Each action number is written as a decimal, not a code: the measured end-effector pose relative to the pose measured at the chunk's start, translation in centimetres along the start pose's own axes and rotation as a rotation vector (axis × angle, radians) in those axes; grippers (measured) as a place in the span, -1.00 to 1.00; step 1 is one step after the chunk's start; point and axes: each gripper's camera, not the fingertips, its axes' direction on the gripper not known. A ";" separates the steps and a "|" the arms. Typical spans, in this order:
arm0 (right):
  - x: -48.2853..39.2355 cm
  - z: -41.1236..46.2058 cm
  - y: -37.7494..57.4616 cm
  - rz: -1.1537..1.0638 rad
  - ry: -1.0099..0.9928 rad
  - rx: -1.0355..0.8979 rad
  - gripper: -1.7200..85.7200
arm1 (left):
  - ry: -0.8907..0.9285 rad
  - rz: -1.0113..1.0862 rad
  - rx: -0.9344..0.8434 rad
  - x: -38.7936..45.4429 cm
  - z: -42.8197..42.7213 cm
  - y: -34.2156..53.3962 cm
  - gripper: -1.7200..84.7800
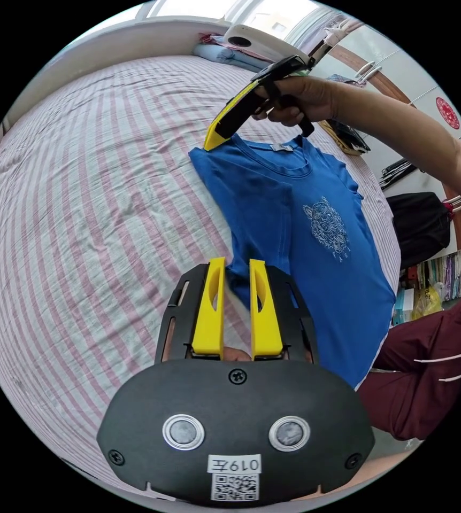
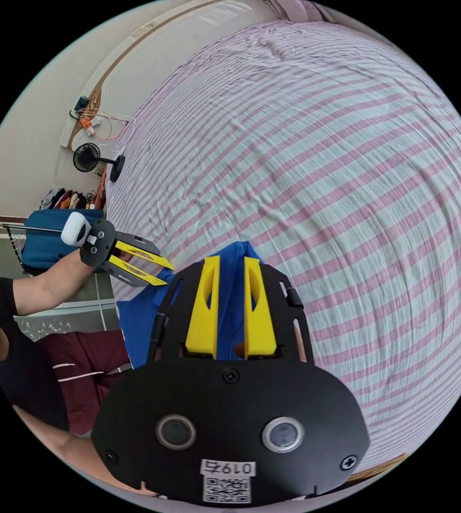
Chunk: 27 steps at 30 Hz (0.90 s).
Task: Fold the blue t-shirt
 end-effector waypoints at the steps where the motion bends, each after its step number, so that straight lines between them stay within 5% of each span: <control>1: -0.1 0.2 -0.5 -0.002 0.002 -0.016 -0.79 | 0.001 0.000 0.000 -0.3 0.0 0.0 -0.84; 10: 0.5 -0.8 -2.6 0.059 -0.063 0.040 -0.98 | 0.042 -0.038 0.012 -3.9 0.7 0.0 -0.93; 27: -2.7 -1.7 -5.6 0.057 -0.034 -0.043 -0.89 | 0.159 -0.293 0.137 -8.0 0.8 2.7 -0.93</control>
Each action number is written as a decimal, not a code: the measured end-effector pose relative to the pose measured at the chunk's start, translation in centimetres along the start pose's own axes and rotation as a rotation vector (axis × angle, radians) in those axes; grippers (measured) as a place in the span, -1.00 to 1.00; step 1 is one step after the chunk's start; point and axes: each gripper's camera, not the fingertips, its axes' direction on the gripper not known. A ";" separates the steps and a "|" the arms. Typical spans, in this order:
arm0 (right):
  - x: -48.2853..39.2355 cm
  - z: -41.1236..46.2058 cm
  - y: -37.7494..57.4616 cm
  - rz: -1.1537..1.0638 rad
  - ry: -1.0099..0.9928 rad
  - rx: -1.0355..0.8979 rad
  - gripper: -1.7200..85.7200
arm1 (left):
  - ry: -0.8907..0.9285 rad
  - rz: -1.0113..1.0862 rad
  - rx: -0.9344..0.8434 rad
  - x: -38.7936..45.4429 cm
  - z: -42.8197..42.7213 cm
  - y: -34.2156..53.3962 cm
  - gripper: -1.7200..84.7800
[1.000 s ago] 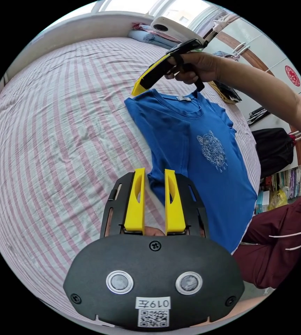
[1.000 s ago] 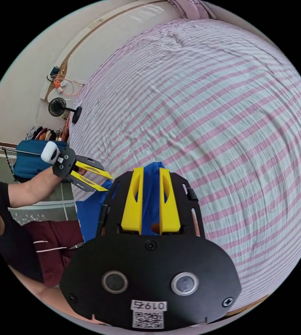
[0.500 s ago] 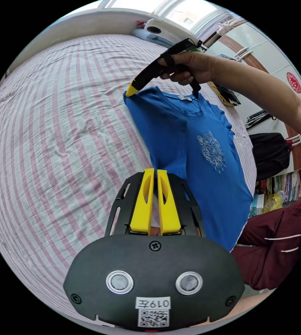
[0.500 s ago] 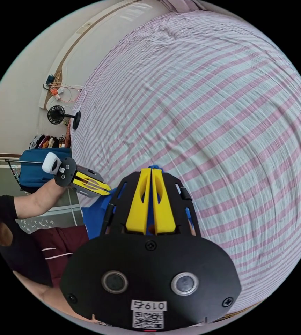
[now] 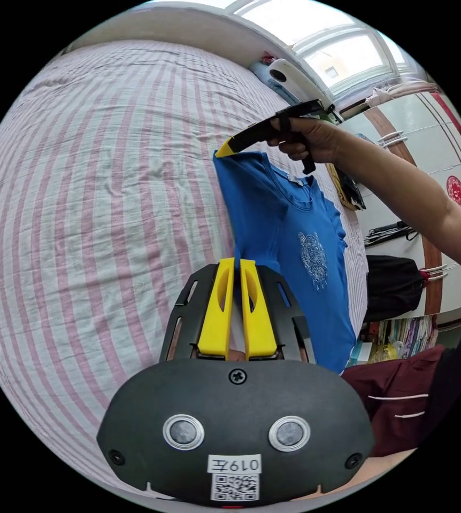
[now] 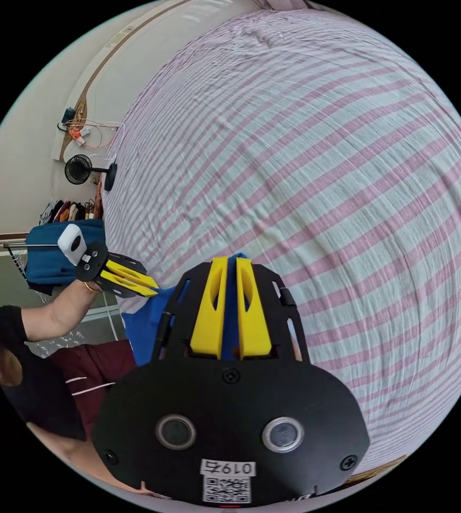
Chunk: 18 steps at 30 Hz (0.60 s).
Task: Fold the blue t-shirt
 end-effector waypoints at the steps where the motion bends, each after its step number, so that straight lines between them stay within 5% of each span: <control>1: -0.5 -0.2 -0.2 -0.013 0.010 -0.014 -0.86 | -0.012 -0.003 0.007 0.1 -0.2 0.0 -0.93; 11: -4.5 -1.9 0.1 -0.026 0.074 -0.049 -0.83 | -0.215 -0.003 -0.133 2.3 0.6 -0.5 -0.94; 18: -8.7 -4.2 2.8 -0.071 -0.006 0.153 -0.96 | -0.125 -0.229 0.055 -0.2 -0.5 1.3 -0.94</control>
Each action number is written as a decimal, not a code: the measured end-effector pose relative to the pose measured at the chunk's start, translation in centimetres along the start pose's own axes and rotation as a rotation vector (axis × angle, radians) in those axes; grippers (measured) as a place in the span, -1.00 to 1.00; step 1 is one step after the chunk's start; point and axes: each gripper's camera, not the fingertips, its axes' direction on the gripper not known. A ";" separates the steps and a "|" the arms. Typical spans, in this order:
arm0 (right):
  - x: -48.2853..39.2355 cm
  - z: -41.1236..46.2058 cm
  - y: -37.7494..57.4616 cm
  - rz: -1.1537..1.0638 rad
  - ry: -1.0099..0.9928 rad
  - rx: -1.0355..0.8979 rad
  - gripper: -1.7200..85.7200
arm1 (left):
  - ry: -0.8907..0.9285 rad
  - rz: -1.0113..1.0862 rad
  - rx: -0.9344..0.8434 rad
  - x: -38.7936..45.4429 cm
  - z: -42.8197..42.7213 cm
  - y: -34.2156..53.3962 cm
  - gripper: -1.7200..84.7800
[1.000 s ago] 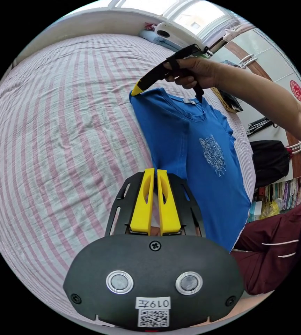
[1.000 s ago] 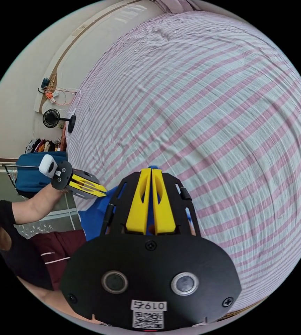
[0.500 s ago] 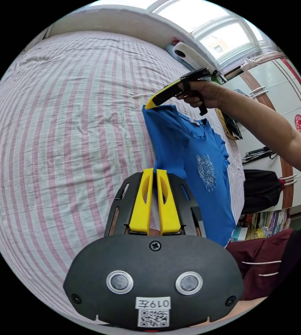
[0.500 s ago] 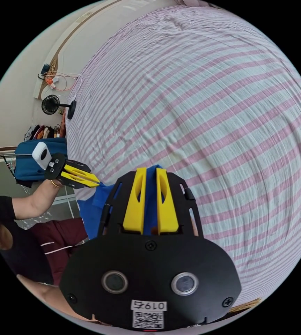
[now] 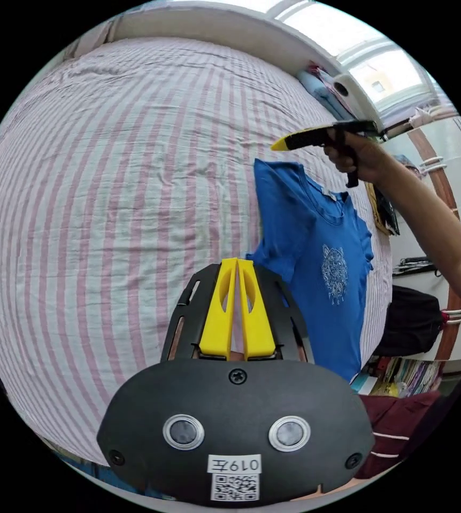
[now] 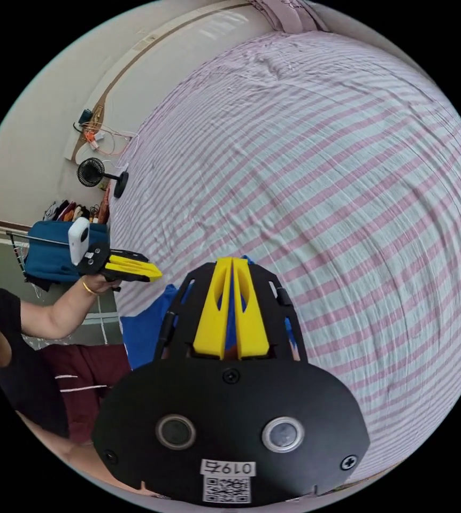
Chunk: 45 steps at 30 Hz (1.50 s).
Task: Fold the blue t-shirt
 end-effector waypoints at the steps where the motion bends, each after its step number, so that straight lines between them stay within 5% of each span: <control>1: -1.4 0.4 0.2 -0.044 -0.039 0.001 -0.97 | 0.042 -0.017 0.019 -0.4 0.0 0.1 -0.94; 7: -7.9 4.1 -0.1 -0.243 0.141 -0.166 -0.98 | 0.261 0.130 0.083 0.7 -0.1 -0.2 -0.94; 13: -12.1 5.1 -1.5 -0.309 0.155 -0.196 -0.98 | -0.048 0.302 -0.116 4.3 3.4 -1.3 -0.95; 21: -18.8 3.7 -4.3 -0.470 0.190 -0.148 -0.85 | 0.086 0.275 -0.036 3.4 2.7 -1.8 -0.94; 29: -30.2 7.0 -8.9 -1.039 0.393 -0.512 -0.73 | -0.107 0.591 -0.028 4.2 2.8 -3.4 -0.90; 37: -33.5 9.6 -15.4 -1.173 0.330 -0.750 -0.74 | -0.131 0.754 -0.196 4.7 5.5 -6.8 -0.71; 45: -36.1 10.9 -19.7 -1.170 0.238 -0.859 -0.76 | 0.195 0.626 -0.135 1.4 5.9 -10.2 -0.81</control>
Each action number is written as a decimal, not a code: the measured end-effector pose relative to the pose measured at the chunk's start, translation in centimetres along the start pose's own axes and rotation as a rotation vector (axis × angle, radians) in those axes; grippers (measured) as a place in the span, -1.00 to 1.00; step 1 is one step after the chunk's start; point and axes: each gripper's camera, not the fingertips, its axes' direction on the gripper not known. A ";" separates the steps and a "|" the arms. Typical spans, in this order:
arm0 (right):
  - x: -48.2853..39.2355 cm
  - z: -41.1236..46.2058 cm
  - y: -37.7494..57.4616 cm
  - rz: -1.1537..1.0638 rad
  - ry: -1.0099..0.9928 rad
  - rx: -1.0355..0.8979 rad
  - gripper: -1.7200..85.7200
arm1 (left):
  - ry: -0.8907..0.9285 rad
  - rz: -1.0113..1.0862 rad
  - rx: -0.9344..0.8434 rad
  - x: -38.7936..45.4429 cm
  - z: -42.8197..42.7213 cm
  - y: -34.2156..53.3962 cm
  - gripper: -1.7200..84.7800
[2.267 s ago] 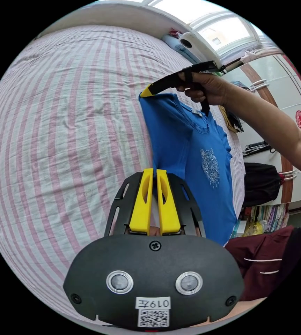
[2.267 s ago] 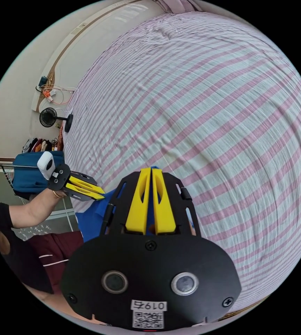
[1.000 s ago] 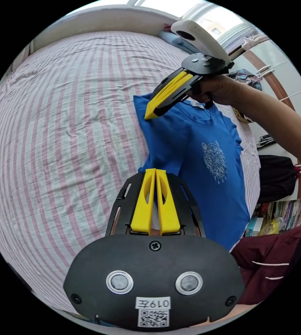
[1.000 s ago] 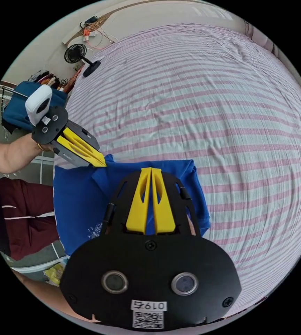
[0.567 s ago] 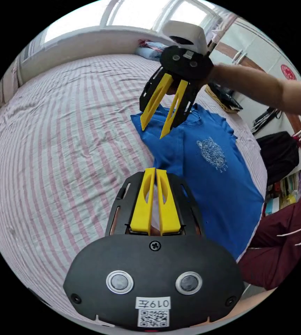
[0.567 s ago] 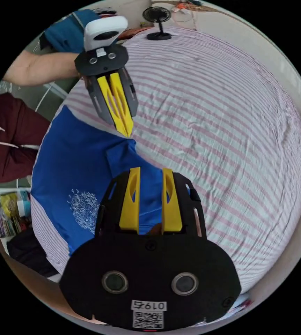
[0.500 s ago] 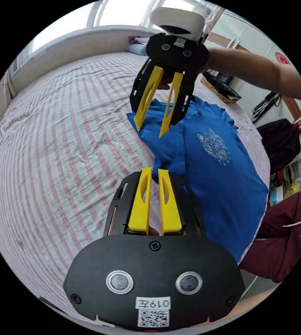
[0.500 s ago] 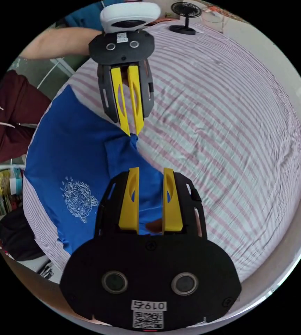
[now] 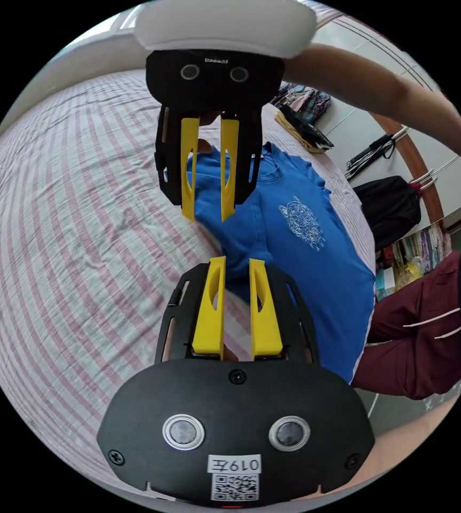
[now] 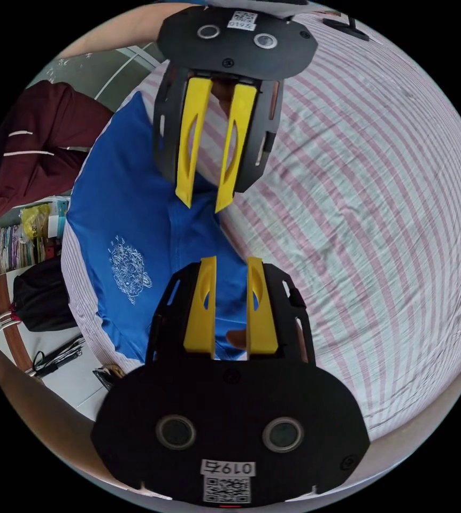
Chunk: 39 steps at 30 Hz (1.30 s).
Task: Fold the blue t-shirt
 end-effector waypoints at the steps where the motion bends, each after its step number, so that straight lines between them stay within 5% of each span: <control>1: 0.2 -0.3 -0.3 -0.008 0.002 -0.007 -0.76 | 0.017 -0.008 0.007 -0.3 0.0 0.0 -0.81; 13: 2.8 -2.8 -1.5 -0.017 -0.011 -0.014 -0.78 | -0.020 -0.008 -0.107 -3.6 2.4 -1.8 -0.86; 23: 5.0 -3.2 1.5 0.074 -0.057 0.075 -0.97 | 0.039 -0.167 -0.040 -6.3 2.6 -0.7 -0.94; 30: 5.7 -1.9 4.8 0.201 -0.089 0.172 -0.88 | 0.167 -0.420 0.046 -9.1 3.1 1.7 -0.94; 39: 5.7 -0.9 12.0 0.352 0.005 0.197 -0.79 | 0.152 -0.458 0.051 -9.4 3.2 2.4 -0.94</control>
